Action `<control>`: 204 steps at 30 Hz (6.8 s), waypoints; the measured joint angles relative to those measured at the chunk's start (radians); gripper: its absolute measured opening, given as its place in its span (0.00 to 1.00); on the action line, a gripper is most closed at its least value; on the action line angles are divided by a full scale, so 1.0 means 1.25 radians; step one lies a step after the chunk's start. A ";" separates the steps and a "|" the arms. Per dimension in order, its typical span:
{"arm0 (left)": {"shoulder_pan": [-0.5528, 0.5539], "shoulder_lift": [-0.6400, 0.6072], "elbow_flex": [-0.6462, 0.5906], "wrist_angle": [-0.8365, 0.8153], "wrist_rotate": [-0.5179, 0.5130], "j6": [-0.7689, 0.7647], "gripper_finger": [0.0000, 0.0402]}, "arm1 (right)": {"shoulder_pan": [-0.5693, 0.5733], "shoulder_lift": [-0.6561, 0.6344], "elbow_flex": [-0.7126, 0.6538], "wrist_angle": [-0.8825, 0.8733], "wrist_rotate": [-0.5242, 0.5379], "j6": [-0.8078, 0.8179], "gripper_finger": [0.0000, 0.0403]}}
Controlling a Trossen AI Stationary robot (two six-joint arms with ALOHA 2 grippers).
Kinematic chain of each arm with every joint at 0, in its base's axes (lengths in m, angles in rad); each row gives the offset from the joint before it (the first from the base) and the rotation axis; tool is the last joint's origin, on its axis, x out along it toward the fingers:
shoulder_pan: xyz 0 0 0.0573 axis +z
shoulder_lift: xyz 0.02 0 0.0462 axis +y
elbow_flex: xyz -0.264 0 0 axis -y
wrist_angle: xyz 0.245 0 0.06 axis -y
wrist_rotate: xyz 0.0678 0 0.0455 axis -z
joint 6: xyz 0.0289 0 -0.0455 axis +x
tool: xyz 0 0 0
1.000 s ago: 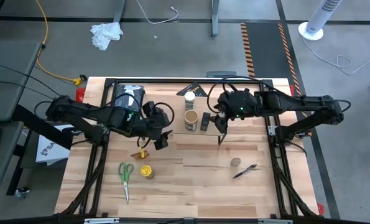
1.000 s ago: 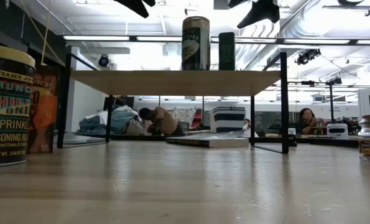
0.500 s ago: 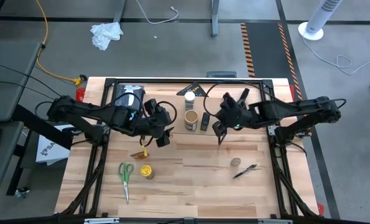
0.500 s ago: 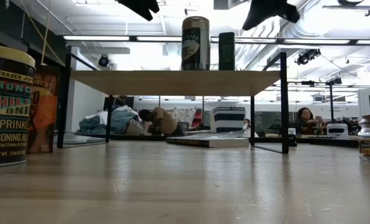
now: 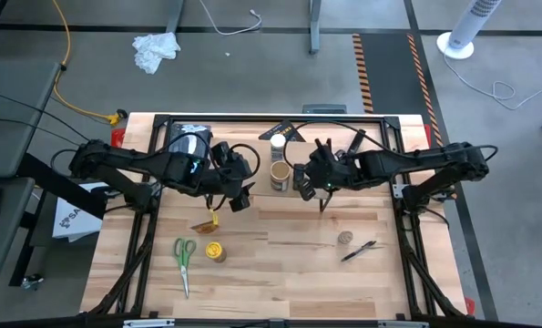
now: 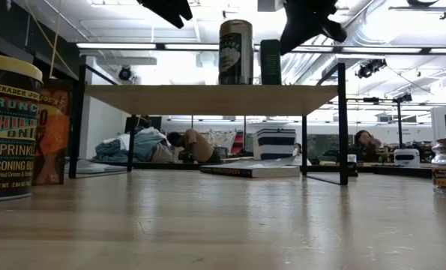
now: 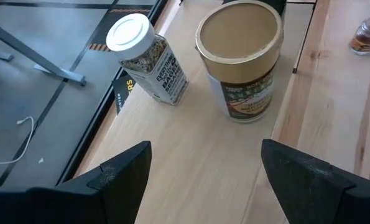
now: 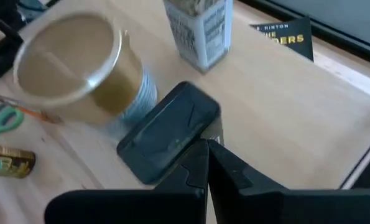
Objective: Shelf spices
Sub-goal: Remove the black seasoning can from the shelf, then remove the white seasoning bottle from the shelf
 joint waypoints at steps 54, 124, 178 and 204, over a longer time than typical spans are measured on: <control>0.063 0.000 0.000 -0.107 0.056 0.097 0.75 | 0.078 0.085 0.027 0.069 0.080 -0.137 0.91; 0.118 -0.007 0.001 -0.038 0.071 0.021 0.75 | 0.620 0.036 0.027 -0.303 0.022 0.430 0.30; 0.131 -0.119 0.011 0.247 0.069 0.182 0.75 | 0.493 0.193 -0.144 -0.023 -0.017 0.341 0.77; 0.462 0.079 0.011 0.452 0.673 0.262 0.75 | 0.414 0.192 0.224 -0.334 0.074 0.237 0.78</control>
